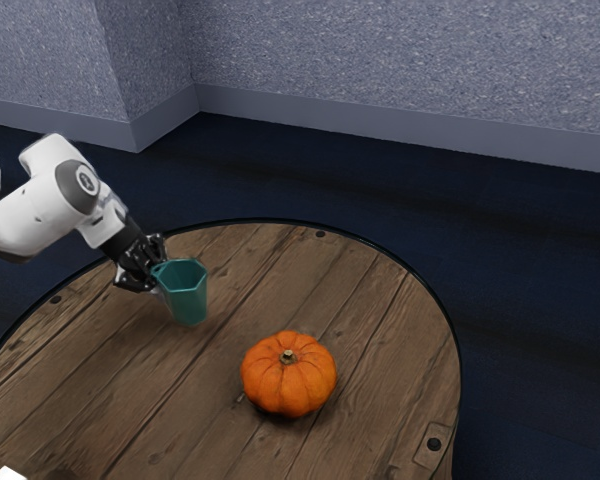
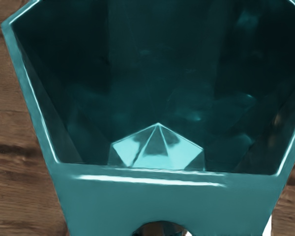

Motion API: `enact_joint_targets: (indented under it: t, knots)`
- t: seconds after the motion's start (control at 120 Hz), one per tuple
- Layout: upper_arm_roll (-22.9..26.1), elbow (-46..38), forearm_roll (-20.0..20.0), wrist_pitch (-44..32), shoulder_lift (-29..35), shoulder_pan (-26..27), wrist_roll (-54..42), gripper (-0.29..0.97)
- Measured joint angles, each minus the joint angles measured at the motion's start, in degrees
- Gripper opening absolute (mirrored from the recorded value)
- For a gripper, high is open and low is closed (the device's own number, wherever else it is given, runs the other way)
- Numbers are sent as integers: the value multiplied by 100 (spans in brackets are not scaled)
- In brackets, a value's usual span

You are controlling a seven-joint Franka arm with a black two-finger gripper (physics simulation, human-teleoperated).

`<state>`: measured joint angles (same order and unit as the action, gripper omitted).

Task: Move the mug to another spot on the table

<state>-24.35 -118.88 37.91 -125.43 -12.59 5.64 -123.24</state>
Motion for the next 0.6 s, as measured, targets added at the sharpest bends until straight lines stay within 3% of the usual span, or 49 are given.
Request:
enact_joint_targets:
  t: [0.225,0.6]
  knots:
    - [445,-1469,58,-266,812,31,-234,-6]
    - [938,-2267,406,-835,919,-2,-480,-7]
